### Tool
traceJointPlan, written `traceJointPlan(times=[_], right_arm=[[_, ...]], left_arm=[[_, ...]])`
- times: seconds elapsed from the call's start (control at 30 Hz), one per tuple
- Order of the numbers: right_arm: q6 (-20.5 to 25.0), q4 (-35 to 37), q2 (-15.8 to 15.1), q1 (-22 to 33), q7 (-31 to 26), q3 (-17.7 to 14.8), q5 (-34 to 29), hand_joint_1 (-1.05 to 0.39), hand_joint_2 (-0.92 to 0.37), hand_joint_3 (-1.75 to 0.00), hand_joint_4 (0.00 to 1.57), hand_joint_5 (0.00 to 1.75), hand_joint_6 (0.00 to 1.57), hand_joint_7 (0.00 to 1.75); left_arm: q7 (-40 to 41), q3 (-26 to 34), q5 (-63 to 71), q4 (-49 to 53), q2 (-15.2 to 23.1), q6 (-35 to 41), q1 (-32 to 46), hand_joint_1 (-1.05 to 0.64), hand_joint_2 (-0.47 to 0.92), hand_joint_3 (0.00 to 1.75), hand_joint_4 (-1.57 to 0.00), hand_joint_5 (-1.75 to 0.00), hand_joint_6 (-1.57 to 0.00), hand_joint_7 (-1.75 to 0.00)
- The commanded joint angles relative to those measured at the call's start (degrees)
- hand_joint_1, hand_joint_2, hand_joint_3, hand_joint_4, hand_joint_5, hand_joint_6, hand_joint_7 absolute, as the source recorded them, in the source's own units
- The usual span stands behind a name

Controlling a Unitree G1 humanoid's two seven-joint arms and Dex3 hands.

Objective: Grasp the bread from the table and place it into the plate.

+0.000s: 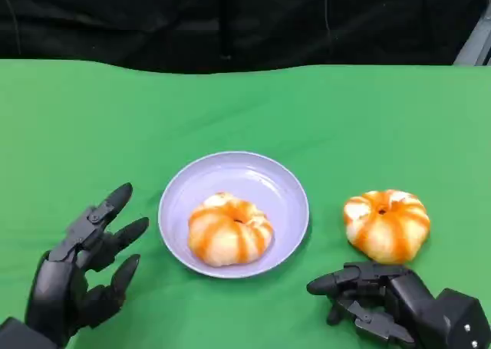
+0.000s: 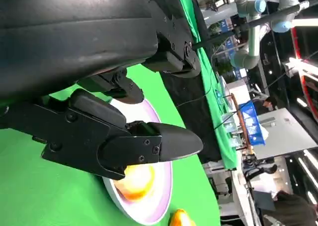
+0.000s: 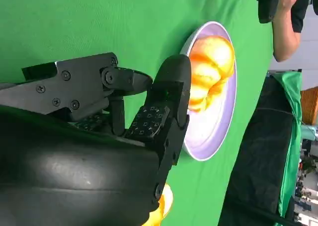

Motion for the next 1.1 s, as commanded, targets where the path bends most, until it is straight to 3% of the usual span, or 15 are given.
traceJointPlan(times=[0.03,0.13,0.17,0.23,0.43,0.5,0.57,0.63,0.67,0.73,0.83,0.9,1.1], right_arm=[[1.1,0.3,-0.8,1.0,0.2,-0.3,0.1,-0.06,-0.92,-0.39,0.77,1.25,1.09,0.38],[1.3,0.0,-1.0,1.3,0.3,-0.3,0.0,-0.06,-0.92,-0.39,0.77,1.25,1.08,0.38],[1.5,-0.2,-1.2,1.5,0.3,-0.3,0.0,-0.07,-0.92,-0.39,0.77,1.25,1.08,0.38],[1.6,-0.5,-1.4,1.8,0.2,-0.2,-0.2,-0.07,-0.92,-0.38,0.77,1.24,1.08,0.38],[1.4,-0.5,-1.2,1.7,0.0,-0.3,-0.2,-0.05,-0.92,-0.38,0.79,1.22,1.09,0.39],[1.3,-0.6,-1.2,1.7,-0.3,-0.3,-0.4,-0.05,-0.92,-0.39,0.79,1.22,1.09,0.39],[1.1,-0.6,-1.3,1.7,-0.3,-0.3,-0.5,-0.05,-0.92,-0.39,0.79,1.22,1.08,0.39],[1.1,-0.8,-1.4,1.8,-0.2,-0.3,-0.4,-0.05,-0.92,-0.39,0.78,1.23,1.08,0.39],[1.1,-0.8,-1.4,1.8,-0.2,-0.3,-0.4,-0.05,-0.92,-0.4,0.78,1.23,1.08,0.39],[1.2,-0.9,-1.4,1.9,-0.1,-0.3,-0.3,-0.05,-0.92,-0.4,0.78,1.23,1.08,0.39],[1.4,-1.1,-1.4,2.0,-0.1,-0.3,-0.2,-0.05,-0.92,-0.4,0.77,1.23,1.08,0.39],[1.7,-1.3,-1.3,2.1,0.0,-0.4,0.0,-0.06,-0.92,-0.41,0.77,1.23,1.08,0.39],[1.8,-1.5,-1.3,2.3,-0.1,-0.4,-0.1,-0.05,-0.92,-0.41,0.77,1.24,1.08,0.4]], left_arm=[[0.5,0.4,0.2,0.5,0.8,-0.7,-0.3,-0.66,0.92,0.49,-0.68,-0.03,-0.42,-0.01],[1.9,-0.2,2.7,1.8,1.0,-1.1,-0.1,-0.66,0.92,0.49,-0.68,-0.02,-0.42,-0.01],[3.1,-0.8,4.8,2.8,1.1,-1.5,0.1,-0.24,0.92,0.47,-0.91,-0.11,-0.82,-0.16],[4.6,-1.4,7.1,4.4,1.2,-2.3,0.1,-0.02,0.92,0.46,-1.04,-0.15,-1.05,-0.21],[3.8,-1.5,6.6,6.2,1.2,-2.8,-0.4,0.09,0.89,0.53,-1.22,-0.22,-1.22,-0.19],[2.7,-1.7,5.8,6.6,1.3,-2.9,-0.6,0.09,0.78,0.74,-1.19,-0.45,-1.29,-0.17],[2.3,-2.0,5.7,6.8,1.4,-3.3,-0.6,0.09,0.67,0.93,-1.1,-0.82,-1.34,-0.21],[2.1,-2.4,6.2,6.8,1.6,-3.7,-0.5,0.09,0.6,1.04,-1.04,-1.05,-1.3,-0.37],[2.1,-2.6,6.5,6.9,1.7,-3.8,-0.5,0.08,0.55,1.1,-1.02,-1.19,-1.23,-0.59],[2.2,-2.8,6.7,7.0,1.9,-4.1,-0.5,0.07,0.52,1.14,-1.0,-1.28,-1.13,-0.82],[1.8,-3.2,6.7,7.0,2.0,-4.4,-0.4,0.06,0.51,1.15,-0.99,-1.3,-1.09,-0.91],[1.2,-3.7,6.7,6.9,2.2,-4.7,-0.2,0.05,0.47,1.24,-0.93,-1.47,-0.98,-1.17],[-0.8,-4.4,5.7,7.0,2.4,-4.8,-0.2,0.04,0.46,1.26,-0.88,-1.56,-0.91,-1.28]])
